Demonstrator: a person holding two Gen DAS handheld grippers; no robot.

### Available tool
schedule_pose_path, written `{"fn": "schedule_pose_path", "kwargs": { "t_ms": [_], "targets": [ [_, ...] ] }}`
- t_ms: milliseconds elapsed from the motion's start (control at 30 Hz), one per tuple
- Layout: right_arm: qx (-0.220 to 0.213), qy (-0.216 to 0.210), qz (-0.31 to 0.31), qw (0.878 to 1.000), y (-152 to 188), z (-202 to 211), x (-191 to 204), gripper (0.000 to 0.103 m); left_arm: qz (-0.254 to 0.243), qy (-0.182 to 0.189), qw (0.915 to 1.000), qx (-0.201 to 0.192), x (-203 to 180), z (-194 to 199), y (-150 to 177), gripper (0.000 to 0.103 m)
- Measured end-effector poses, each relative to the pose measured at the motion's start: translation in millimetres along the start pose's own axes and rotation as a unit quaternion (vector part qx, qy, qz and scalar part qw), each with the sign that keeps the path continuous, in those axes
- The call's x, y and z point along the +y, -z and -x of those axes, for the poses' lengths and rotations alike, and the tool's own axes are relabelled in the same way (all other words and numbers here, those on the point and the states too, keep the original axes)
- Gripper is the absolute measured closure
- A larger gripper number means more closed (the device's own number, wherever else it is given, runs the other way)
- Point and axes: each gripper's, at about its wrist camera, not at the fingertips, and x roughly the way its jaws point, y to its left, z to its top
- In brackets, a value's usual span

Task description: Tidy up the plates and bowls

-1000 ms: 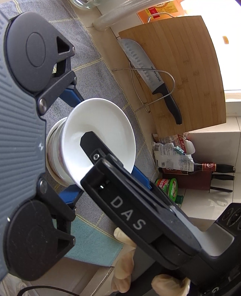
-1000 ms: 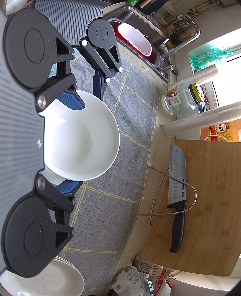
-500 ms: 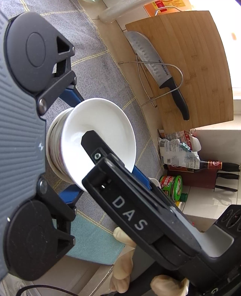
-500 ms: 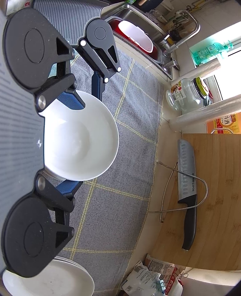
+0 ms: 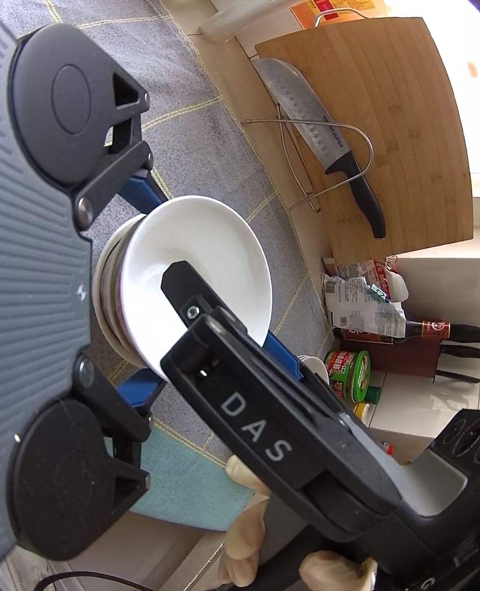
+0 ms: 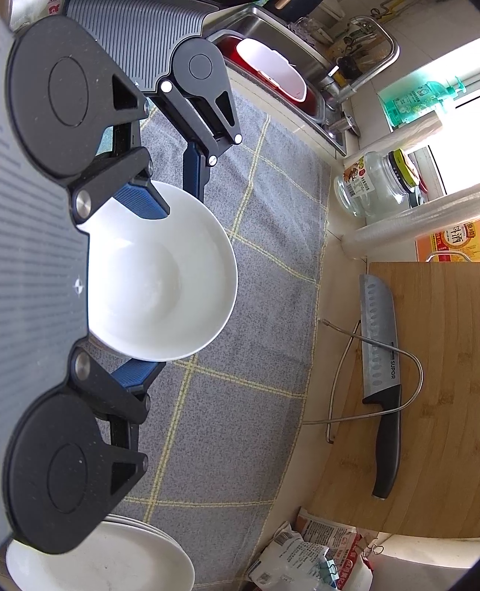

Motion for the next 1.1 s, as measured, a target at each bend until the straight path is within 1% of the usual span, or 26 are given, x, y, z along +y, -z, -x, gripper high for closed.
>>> {"fn": "schedule_pose_path", "kwargs": {
  "t_ms": [333,500,567,600,667,733,967,1100],
  "targets": [
    [0.0,-0.002,0.001,1.0,1.1,-0.8,-0.5,0.019,0.0,-0.002,1.0,-0.002,-1.2,-1.0,0.8,0.012],
    [0.0,-0.007,-0.002,1.0,3.4,-2.9,0.3,0.012,-0.002,-0.003,1.0,-0.002,-2.1,-1.5,1.0,0.011],
    [-0.001,-0.005,0.0,1.0,4.4,-3.4,0.8,0.006,-0.001,-0.003,1.0,-0.001,-1.9,-1.6,1.7,0.01],
    [-0.003,-0.005,0.0,1.0,5.2,-3.2,1.1,0.005,0.0,-0.005,1.0,-0.003,-1.9,-1.1,1.9,0.009],
    [-0.008,-0.01,0.002,1.0,6.1,-1.2,2.1,0.003,-0.002,-0.011,0.9999,-0.009,-2.3,1.2,1.7,0.006],
    [-0.012,-0.007,0.004,1.0,6.5,1.2,3.1,0.001,-0.002,-0.012,0.9999,-0.009,-2.0,2.4,1.7,0.006],
    [-0.027,-0.002,0.005,1.0,10.3,9.2,3.6,0.0,-0.009,-0.006,0.9999,-0.006,0.1,12.1,8.1,0.005],
    [-0.026,-0.003,0.005,1.0,15.6,8.6,4.3,0.0,-0.012,-0.011,0.9999,-0.002,3.2,17.0,13.3,0.005]
  ]
}}
